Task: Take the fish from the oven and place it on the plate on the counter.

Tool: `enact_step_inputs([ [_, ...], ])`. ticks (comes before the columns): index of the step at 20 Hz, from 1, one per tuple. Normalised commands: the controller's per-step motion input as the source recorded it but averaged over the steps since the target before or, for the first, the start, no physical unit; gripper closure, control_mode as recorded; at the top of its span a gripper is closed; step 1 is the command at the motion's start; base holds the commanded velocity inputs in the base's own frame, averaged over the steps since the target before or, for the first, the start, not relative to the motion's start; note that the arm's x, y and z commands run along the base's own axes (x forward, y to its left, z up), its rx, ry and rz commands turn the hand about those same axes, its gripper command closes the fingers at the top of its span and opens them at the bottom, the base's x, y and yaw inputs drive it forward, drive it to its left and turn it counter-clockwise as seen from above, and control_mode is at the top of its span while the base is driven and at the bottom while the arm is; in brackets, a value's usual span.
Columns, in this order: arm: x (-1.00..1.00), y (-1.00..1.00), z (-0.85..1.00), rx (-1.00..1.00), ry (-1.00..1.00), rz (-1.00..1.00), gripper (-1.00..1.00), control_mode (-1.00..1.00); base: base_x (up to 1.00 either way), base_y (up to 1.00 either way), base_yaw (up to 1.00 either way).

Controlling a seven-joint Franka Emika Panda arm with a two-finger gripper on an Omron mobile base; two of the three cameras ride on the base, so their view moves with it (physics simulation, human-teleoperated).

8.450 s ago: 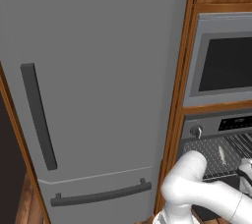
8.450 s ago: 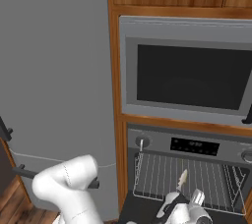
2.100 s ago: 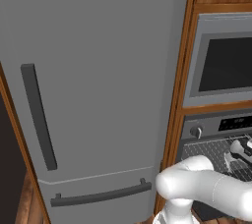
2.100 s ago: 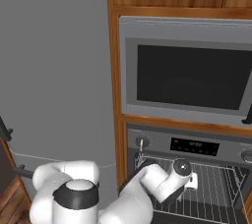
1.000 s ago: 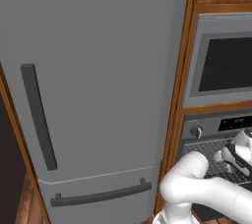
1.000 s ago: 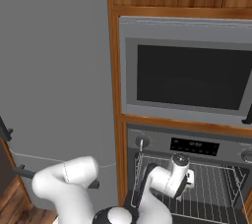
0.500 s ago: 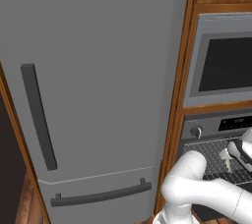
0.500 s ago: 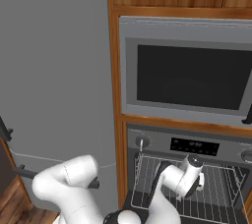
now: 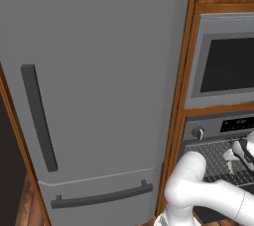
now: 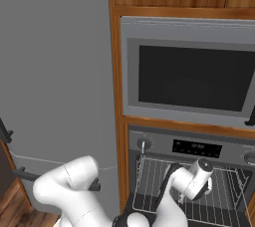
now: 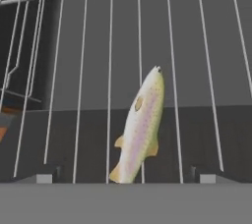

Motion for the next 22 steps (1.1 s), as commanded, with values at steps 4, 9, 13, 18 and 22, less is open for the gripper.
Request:
enact_step_inputs([
  [4, 0.22, 0.00, -0.28, 0.00, 0.00, 0.00, -1.00, -1.00, 0.00, 0.00, 0.00],
  [9, 0.17, 0.00, -0.40, 0.00, 0.01, 0.00, -1.00, -1.00, 0.00, 0.00, 0.00],
  [13, 0.12, 0.00, -0.34, 0.00, 0.01, 0.00, -1.00, -1.00, 0.00, 0.00, 0.00],
  [18, 0.08, 0.00, -0.32, 0.00, 0.02, 0.00, -1.00, -1.00, 0.00, 0.00, 0.00],
  [22, 0.02, 0.00, -0.32, 0.00, 0.03, 0.00, -1.00, -1.00, 0.00, 0.00, 0.00],
])
